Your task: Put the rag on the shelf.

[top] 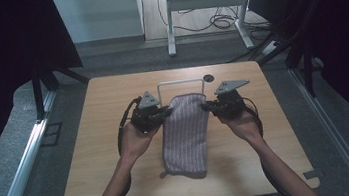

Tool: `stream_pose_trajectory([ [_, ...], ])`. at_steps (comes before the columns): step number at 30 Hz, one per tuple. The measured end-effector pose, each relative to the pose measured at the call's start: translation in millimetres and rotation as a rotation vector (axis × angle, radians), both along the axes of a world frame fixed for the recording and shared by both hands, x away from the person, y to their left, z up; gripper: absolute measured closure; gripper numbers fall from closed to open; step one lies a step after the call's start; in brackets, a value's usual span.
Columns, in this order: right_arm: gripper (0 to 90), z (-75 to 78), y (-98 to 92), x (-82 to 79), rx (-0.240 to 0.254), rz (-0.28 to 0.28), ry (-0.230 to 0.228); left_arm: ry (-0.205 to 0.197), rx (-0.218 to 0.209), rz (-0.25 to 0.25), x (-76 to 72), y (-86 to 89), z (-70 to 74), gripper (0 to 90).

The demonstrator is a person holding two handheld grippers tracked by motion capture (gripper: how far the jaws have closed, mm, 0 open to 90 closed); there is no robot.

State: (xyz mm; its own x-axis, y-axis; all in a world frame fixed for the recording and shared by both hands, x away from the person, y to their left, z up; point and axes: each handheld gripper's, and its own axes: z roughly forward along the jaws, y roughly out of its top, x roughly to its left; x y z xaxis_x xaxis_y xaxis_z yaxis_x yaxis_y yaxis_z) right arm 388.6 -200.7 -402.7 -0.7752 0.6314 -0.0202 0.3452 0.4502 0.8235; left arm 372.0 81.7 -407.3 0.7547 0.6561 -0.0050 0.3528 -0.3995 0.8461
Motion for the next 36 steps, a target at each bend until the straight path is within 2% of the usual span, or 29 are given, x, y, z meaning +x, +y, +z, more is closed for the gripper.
stream_pose_trajectory([
  [8,84.0,26.7,-1.1,9.1,0.001,-0.005,-0.045,-0.047,0.012,0.001,7.3,-1.3,28.8,82.9],
  [10,84.0,29.3,-1.1,10.0,0.003,-0.008,-0.049,-0.052,0.014,0.001,9.0,-1.9,32.7,82.9],
  [13,84.0,40.7,-2.0,14.5,0.005,-0.017,-0.068,-0.063,0.025,-0.001,14.1,-3.9,44.8,82.8],
  [14,83.9,43.9,-2.3,15.5,0.005,-0.018,-0.073,-0.063,0.025,-0.001,14.1,-3.9,44.8,82.8],
  [19,84.0,58.4,-2.5,20.6,0.012,-0.030,-0.091,-0.082,0.023,0.014,22.2,-4.5,63.0,82.8],
  [26,83.9,84.2,1.4,33.0,0.000,-0.053,-0.143,-0.120,0.024,0.044,32.3,-6.2,81.9,82.7],
  [36,83.5,100.9,6.7,49.5,-0.004,-0.079,-0.169,-0.165,0.026,0.089,44.6,-7.8,94.7,82.4],
])
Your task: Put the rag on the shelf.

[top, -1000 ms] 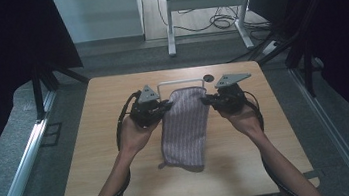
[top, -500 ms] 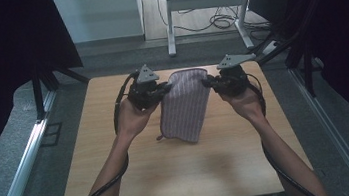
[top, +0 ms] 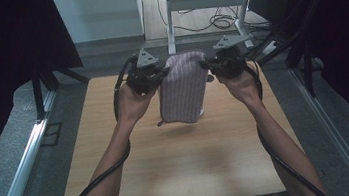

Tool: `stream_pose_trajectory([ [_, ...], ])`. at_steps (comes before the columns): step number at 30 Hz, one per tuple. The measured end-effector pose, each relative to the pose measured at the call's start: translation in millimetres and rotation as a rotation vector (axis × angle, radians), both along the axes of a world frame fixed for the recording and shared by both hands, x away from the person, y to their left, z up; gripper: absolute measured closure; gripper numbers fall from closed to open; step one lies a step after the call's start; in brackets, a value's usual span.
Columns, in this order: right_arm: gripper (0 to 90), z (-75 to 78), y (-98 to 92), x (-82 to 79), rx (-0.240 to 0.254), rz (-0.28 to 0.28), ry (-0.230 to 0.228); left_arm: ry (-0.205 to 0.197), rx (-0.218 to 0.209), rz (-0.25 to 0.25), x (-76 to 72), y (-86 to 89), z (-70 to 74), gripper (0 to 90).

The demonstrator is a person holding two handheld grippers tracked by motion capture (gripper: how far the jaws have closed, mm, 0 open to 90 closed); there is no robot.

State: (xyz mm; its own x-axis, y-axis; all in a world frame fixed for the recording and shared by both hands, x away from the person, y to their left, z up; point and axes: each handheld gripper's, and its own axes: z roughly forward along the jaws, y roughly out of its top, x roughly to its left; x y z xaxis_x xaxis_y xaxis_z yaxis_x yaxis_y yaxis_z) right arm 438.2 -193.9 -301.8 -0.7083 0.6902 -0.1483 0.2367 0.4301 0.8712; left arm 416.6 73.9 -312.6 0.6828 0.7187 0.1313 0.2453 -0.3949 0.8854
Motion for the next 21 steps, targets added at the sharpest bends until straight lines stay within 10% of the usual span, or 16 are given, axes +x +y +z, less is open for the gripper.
stream_pose_trajectory([
  [21,83.3,26.1,19.5,48.8,-0.030,-0.063,-0.024,-0.002,-0.017,0.115,46.2,0.0,10.2,81.6],
])
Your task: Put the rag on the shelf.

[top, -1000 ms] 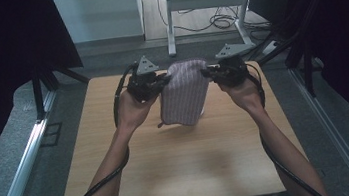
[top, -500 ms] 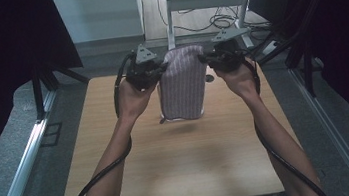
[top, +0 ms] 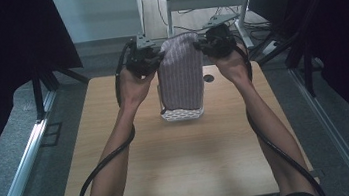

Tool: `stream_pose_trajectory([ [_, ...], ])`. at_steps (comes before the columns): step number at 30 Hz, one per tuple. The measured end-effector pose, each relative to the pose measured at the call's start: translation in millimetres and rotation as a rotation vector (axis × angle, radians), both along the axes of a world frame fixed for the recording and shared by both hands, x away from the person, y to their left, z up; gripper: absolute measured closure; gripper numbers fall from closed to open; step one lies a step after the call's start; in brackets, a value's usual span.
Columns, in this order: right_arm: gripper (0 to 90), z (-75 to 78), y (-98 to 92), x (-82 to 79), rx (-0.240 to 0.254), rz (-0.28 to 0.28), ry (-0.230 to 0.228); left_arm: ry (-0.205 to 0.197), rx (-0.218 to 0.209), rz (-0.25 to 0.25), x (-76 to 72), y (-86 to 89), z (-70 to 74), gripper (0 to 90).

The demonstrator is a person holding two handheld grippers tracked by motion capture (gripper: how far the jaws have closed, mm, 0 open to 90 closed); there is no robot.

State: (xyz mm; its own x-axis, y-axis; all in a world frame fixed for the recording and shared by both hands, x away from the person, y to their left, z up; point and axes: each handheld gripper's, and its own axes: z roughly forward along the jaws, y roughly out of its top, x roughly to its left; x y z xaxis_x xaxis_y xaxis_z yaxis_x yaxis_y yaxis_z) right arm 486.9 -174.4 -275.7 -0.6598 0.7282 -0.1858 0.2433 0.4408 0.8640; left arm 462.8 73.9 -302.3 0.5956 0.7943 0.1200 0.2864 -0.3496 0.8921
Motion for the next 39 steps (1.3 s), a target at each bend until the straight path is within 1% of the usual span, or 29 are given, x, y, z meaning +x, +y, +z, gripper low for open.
stream_pose_trajectory([
  [2,83.1,-2.1,1.3,5.8,0.002,-0.007,0.003,0.012,0.003,0.015,6.7,-0.7,-1.8,81.4],
  [3,83.1,-2.1,1.3,5.8,0.002,-0.007,0.003,0.012,0.003,0.015,6.7,-0.7,-1.8,81.3],
  [4,83.0,-3.5,2.1,8.5,0.001,-0.012,0.005,0.016,0.004,0.022,10.0,-1.1,-3.1,81.3],
  [7,82.8,-9.3,4.9,16.9,-0.013,-0.021,0.008,0.025,0.029,0.049,21.2,-4.0,-8.5,81.1],
  [9,82.6,-16.6,6.7,25.5,-0.017,-0.031,0.016,0.031,0.051,0.069,30.2,-6.4,-13.6,80.9],
  [11,82.4,-21.7,7.5,31.2,-0.021,-0.037,0.020,0.032,0.059,0.077,33.1,-7.5,-15.5,80.6],
  [13,82.3,-26.4,7.9,36.3,-0.022,-0.043,0.026,0.030,0.085,0.094,37.8,-10.1,-19.5,80.4],
  [14,82.3,-26.4,7.9,36.3,-0.022,-0.043,0.026,0.029,0.098,0.101,40.0,-11.6,-21.9,80.4],
  [15,82.2,-31.4,8.7,40.5,-0.018,-0.051,0.036,0.027,0.116,0.109,42.0,-13.1,-24.1,80.3],
  [16,82.2,-31.4,8.7,40.5,-0.018,-0.051,0.036,0.023,0.131,0.116,45.0,-14.7,-27.1,80.3],
  [19,82.1,-39.0,9.7,47.3,-0.029,-0.062,0.049,0.018,0.181,0.128,52.4,-18.9,-34.0,79.8],
  [20,82.0,-43.5,10.5,52.3,-0.043,-0.070,0.061,0.017,0.189,0.131,54.3,-20.2,-36.1,79.0],
  [21,82.0,-45.9,10.8,54.5,-0.053,-0.072,0.064,0.019,0.200,0.134,56.8,-21.3,-38.7,78.9],
  [22,82.0,-45.9,10.8,54.5,-0.053,-0.072,0.064,0.022,0.209,0.135,59.6,-22.6,-41.6,78.9],
  [26,81.6,-57.7,11.7,64.0,-0.074,-0.085,0.095,0.049,0.242,0.136,67.9,-26.1,-51.9,78.7],
  [27,80.6,-64.3,11.5,67.4,-0.076,-0.087,0.116,0.058,0.253,0.134,69.3,-26.8,-54.6,77.8],
  [29,78.2,-70.3,12.0,69.4,-0.087,-0.088,0.135,0.084,0.271,0.134,71.8,-27.6,-59.6,74.0],
  [30,78.2,-70.3,12.0,69.4,-0.087,-0.088,0.135,0.101,0.275,0.137,73.1,-27.4,-62.0,74.0],
  [31,76.1,-72.9,12.1,69.8,-0.093,-0.092,0.142,0.119,0.281,0.146,74.5,-27.1,-64.4,69.1],
  [32,74.0,-74.9,12.0,69.7,-0.096,-0.097,0.142,0.117,0.293,0.164,74.6,-26.1,-66.9,63.9],
  [33,70.5,-76.9,11.6,69.4,-0.092,-0.099,0.151,0.115,0.295,0.169,74.5,-25.1,-68.1,59.7],
  [35,64.7,-79.1,10.4,69.5,-0.095,-0.094,0.163,0.146,0.272,0.188,75.1,-21.9,-71.7,51.7],
  [36,60.8,-79.8,8.3,68.3,-0.091,-0.096,0.164,0.161,0.257,0.193,74.8,-18.4,-72.5,45.9],
  [37,60.8,-79.8,8.3,68.3,-0.091,-0.096,0.164,0.161,0.257,0.193,74.8,-18.4,-72.5,42.9],
  [38,57.4,-80.5,5.7,67.5,-0.070,-0.089,0.180,0.184,0.217,0.186,74.4,-14.0,-72.0,40.5],
  [39,54.6,-80.7,4.8,66.5,-0.070,-0.088,0.177,0.192,0.195,0.182,73.8,-11.6,-71.2,39.0],
])
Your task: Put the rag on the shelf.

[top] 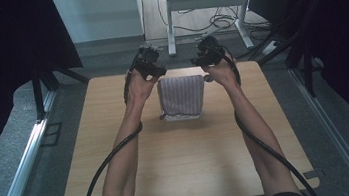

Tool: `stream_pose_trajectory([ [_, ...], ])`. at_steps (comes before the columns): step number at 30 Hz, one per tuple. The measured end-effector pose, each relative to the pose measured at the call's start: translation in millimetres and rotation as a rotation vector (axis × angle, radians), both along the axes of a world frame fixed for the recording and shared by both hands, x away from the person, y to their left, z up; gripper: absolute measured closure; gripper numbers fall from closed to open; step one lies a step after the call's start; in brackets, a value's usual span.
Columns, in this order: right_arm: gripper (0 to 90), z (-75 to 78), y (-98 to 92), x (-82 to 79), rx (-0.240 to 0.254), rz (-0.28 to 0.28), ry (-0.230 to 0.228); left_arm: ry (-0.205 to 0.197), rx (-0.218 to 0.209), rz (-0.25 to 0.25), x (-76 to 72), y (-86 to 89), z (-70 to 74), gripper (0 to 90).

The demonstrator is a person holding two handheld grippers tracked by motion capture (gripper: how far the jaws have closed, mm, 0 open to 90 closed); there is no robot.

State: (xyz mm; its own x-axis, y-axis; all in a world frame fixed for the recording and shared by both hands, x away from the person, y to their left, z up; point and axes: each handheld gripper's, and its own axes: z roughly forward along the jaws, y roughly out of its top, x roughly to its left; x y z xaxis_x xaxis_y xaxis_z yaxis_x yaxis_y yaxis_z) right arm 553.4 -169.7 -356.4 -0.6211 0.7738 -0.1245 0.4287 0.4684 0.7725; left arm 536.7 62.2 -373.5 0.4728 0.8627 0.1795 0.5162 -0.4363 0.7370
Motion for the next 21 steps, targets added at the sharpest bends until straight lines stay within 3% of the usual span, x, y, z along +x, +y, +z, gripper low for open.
stream_pose_trajectory([
  [6,47.0,-1.3,-3.0,-4.4,0.027,0.014,0.016,0.024,-0.103,-0.011,-2.7,12.3,8.5,33.6],
  [9,43.4,-0.9,-4.5,-6.5,0.042,0.015,0.024,0.025,-0.113,-0.024,-5.2,16.1,13.0,30.6],
  [14,34.5,0.9,-6.6,-11.3,0.095,0.015,0.033,0.040,-0.180,-0.064,-12.4,19.0,21.9,22.1],
  [18,31.5,1.6,-6.6,-15.4,0.111,0.028,0.042,0.046,-0.210,-0.088,-16.8,19.0,25.1,18.3],
  [21,26.8,1.6,-8.6,-21.3,0.141,0.044,0.069,0.058,-0.238,-0.129,-21.9,20.9,27.9,14.6],
])
